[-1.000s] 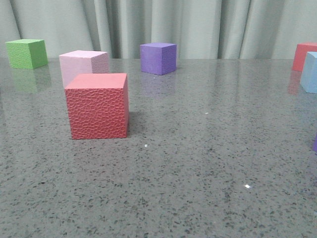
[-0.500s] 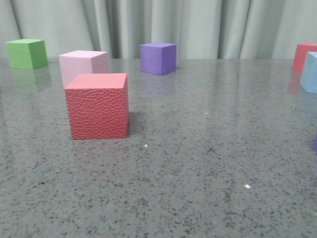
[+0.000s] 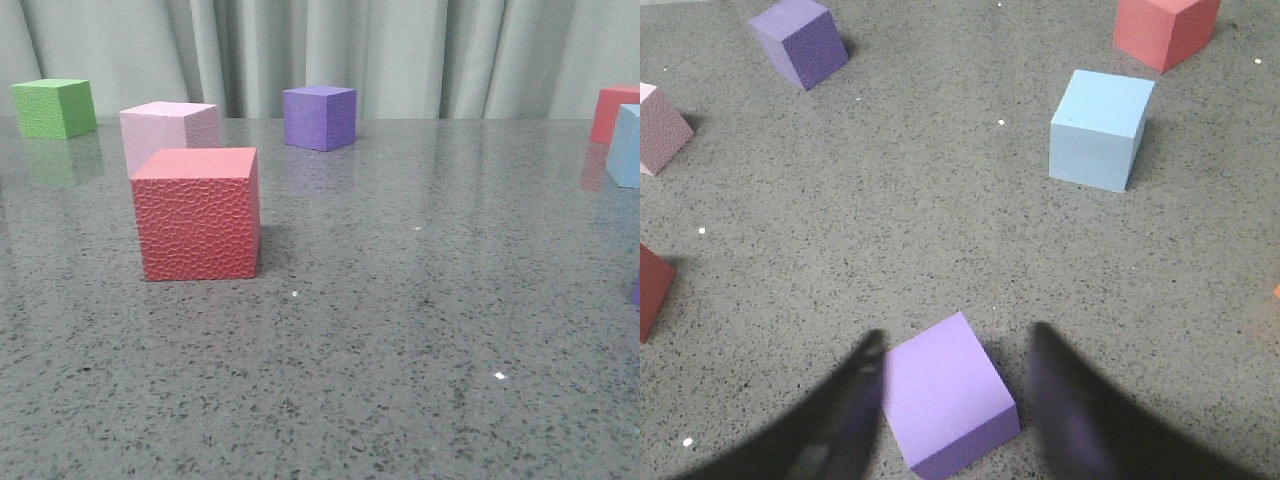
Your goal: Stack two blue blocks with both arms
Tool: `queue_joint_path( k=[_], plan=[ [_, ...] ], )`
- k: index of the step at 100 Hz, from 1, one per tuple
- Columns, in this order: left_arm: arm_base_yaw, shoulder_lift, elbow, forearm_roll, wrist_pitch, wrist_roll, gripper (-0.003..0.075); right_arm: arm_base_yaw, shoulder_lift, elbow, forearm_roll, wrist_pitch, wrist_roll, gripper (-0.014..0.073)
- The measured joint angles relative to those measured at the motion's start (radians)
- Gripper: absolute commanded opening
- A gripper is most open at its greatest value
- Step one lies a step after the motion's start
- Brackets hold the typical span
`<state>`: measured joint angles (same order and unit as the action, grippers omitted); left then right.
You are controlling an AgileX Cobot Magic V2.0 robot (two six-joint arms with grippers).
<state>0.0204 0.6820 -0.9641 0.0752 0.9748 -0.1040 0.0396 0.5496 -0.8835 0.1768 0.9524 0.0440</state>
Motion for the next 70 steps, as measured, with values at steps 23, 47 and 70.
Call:
queue_joint_path(
  k=[23,47,70],
  plan=[
    [0.000,0.000,0.000,0.000,0.000,0.005,0.0659,0.000,0.000,0.000,0.000,-0.004,0.000,0.0580],
    [0.000,0.000,0.000,0.000,0.000,0.006,0.0659,0.000,0.002,0.000,0.000,-0.010,0.000,0.0580],
    [0.000,0.000,0.000,0.000,0.000,0.006,0.0659,0.000,0.076,-0.007,-0.014,-0.079,0.043,0.0580]
  ],
)
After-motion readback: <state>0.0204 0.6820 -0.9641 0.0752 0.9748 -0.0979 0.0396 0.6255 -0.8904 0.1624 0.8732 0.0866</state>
